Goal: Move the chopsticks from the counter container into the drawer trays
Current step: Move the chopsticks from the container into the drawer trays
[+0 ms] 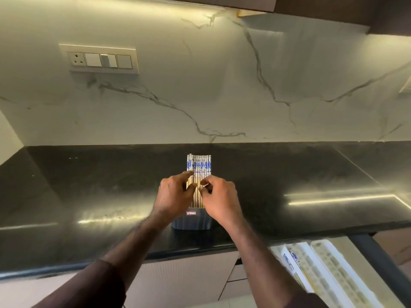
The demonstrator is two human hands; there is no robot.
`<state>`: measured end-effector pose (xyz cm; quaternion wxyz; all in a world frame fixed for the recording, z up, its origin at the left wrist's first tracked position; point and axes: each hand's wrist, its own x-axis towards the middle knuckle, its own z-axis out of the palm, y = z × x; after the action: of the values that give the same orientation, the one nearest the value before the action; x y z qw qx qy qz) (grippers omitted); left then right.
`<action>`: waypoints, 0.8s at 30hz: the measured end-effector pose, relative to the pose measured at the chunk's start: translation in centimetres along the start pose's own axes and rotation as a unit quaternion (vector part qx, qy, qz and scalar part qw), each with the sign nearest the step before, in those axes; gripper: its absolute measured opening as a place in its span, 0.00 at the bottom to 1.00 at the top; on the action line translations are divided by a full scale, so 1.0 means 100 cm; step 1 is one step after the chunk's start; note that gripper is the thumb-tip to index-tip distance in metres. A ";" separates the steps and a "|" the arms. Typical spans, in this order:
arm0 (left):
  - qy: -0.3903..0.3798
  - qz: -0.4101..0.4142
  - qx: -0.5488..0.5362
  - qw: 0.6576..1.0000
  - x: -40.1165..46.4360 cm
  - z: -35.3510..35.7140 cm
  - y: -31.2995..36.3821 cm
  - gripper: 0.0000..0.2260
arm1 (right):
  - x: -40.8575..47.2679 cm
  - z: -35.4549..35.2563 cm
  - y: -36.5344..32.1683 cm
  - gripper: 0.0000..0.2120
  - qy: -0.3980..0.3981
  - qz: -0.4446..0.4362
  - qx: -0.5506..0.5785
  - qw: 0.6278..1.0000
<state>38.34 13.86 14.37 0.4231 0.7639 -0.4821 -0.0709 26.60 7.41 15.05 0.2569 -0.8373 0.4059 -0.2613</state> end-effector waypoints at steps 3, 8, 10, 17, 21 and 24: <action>-0.011 -0.013 -0.009 1.000 0.010 0.006 -0.017 0.18 | 0.010 0.017 0.002 0.09 -0.012 0.017 -0.010 1.000; -0.005 -0.017 -0.036 0.999 0.030 0.013 -0.031 0.16 | 0.026 0.036 0.009 0.10 -0.026 0.027 -0.016 0.999; 0.000 -0.031 -0.056 0.998 0.039 0.018 -0.037 0.16 | 0.033 0.040 0.011 0.11 -0.038 0.031 -0.015 0.999; 0.003 -0.099 -0.099 0.990 0.073 0.029 -0.054 0.23 | 0.054 0.051 0.016 0.11 -0.074 0.045 -0.014 0.996; -0.001 -0.119 -0.125 0.985 0.084 0.036 -0.061 0.26 | 0.061 0.058 0.020 0.12 -0.083 0.053 -0.020 0.995; -0.012 -0.137 -0.164 0.977 0.087 0.040 -0.063 0.29 | 0.064 0.064 0.023 0.12 -0.086 0.055 -0.019 0.995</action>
<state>45.16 5.74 9.93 0.5236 0.7419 -0.3592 -0.2156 32.87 2.35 10.39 0.2888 -0.8379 0.4325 -0.1655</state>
